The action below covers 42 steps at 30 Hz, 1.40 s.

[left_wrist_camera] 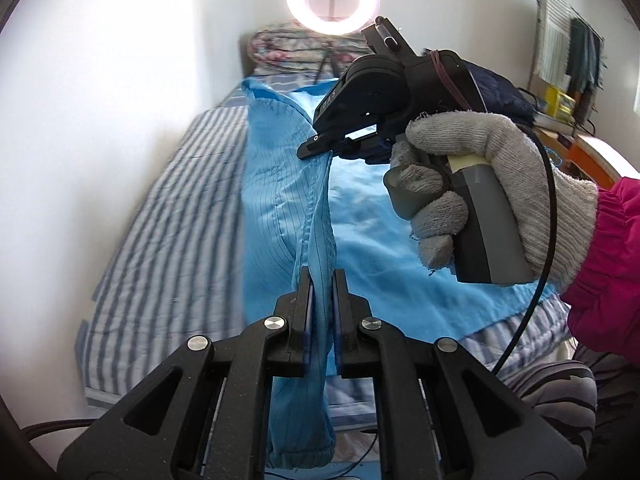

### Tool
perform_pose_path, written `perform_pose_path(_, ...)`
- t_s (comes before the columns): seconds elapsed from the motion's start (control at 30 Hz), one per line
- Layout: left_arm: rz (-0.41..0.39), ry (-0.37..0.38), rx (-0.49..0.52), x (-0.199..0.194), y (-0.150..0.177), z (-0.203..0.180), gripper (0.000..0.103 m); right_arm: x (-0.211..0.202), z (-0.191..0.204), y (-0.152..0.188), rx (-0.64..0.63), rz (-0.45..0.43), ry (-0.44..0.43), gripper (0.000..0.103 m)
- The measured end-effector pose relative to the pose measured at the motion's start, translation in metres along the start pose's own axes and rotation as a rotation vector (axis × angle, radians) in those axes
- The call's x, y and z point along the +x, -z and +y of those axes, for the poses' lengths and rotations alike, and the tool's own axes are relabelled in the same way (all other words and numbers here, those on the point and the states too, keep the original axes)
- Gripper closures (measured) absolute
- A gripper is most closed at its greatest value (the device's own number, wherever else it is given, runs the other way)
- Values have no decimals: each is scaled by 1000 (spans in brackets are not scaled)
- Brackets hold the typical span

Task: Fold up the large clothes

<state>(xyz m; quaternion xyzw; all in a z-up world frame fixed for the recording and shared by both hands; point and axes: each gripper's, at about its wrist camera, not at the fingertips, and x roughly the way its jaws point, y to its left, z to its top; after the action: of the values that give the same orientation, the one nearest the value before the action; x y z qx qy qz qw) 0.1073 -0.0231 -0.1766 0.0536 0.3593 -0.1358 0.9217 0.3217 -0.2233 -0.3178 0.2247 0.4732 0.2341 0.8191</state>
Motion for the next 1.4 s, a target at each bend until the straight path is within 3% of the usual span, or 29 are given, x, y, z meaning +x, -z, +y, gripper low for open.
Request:
perform_pose_path(0.13, 33, 41, -3, 9, -2, -17, 97, -4, -22, -1, 17, 7, 32, 103)
perform_pose_path(0.33, 76, 173, -49, 5, -7, -18, 96, -4, -42, -12, 12, 16, 97, 103)
perform_pose_path(0.5, 79, 220, -127, -14, 1, 8, 96, -2, -53, -12, 3, 51, 125, 103)
perform_pose_path(0.63, 90, 198, -214, -13, 8, 35, 96, 3, -57, 4, -62, 92, 186, 103)
perform_pose_path(0.8, 125, 176, -298, 5, 13, 61, 96, 4, -67, 7, -9, 94, 154, 103)
perform_pose_path(0.93, 141, 161, -298, 21, 15, 63, 96, 17, -59, 8, 4, 121, 106, 103)
perform_pose_path(1.23, 228, 47, -212, 62, 33, 59, 96, 25, -53, 9, -38, 139, 171, 102)
perform_pose_path(1.33, 229, 49, -214, 61, 38, 61, 96, 13, -54, 7, -54, 143, 179, 97)
perform_pose_path(1.4, 217, 51, -216, 54, 37, 61, 96, 1, -50, 8, -90, 125, 200, 79)
